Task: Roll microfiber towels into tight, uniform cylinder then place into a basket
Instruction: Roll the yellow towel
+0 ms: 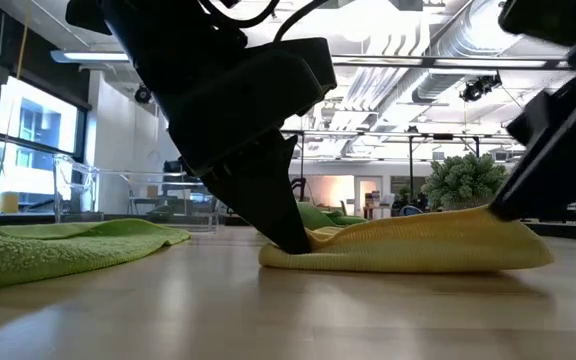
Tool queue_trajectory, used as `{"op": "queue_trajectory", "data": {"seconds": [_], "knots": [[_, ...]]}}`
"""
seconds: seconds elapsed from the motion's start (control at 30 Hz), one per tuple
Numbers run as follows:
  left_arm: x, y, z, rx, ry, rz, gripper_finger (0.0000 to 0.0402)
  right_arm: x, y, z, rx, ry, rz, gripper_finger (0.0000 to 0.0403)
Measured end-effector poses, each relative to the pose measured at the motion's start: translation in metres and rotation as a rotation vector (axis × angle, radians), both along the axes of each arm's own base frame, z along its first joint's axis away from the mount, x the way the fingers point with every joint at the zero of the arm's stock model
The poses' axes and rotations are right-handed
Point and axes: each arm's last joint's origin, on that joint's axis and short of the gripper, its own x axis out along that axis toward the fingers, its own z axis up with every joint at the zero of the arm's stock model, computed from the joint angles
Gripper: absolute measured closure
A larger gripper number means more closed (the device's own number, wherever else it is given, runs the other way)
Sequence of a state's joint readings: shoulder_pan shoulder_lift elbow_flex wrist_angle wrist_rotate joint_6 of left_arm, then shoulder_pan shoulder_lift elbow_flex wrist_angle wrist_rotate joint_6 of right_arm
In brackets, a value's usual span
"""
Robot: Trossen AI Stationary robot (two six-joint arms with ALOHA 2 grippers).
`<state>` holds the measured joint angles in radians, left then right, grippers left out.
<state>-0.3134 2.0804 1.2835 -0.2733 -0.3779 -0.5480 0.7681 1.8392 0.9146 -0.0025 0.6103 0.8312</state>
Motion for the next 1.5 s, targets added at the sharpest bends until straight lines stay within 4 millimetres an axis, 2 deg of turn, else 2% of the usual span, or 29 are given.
{"op": "queue_trajectory", "data": {"seconds": [0.17, 0.4, 0.57, 0.73, 1.0, 1.27, 1.5], "knots": [[0.0, 0.0, 0.0, 0.0, 0.0, 0.0, 0.0394, 0.005, -0.015, -0.003, -0.07, 0.031, -0.065, 0.0327], [0.0, 0.0, 0.0, 0.003, -0.001, 0.002, 0.0394, 0.005, -0.03, -0.01, -0.058, 0.159, -0.102, 0.0327], [-0.001, 0.001, -0.001, 0.087, 0.002, -0.017, 0.0376, 0.005, -0.03, -0.01, -0.042, 0.167, -0.108, 0.0328], [-0.002, -0.001, 0.002, 0.115, 0.008, -0.047, 0.0335, 0.004, -0.03, -0.011, -0.041, 0.173, -0.113, 0.0328], [-0.012, -0.001, 0.029, 0.139, 0.03, -0.101, 0.0269, 0.003, -0.031, -0.011, -0.043, 0.189, -0.11, 0.0328], [-0.013, -0.021, 0.044, 0.196, -0.031, -0.329, 0.0259, 0.003, -0.031, -0.011, -0.044, 0.189, -0.109, 0.0328], [-0.007, -0.025, 0.03, 0.262, -0.024, -0.428, 0.0251, 0.003, -0.031, -0.011, -0.044, 0.189, -0.108, 0.0327]]}}
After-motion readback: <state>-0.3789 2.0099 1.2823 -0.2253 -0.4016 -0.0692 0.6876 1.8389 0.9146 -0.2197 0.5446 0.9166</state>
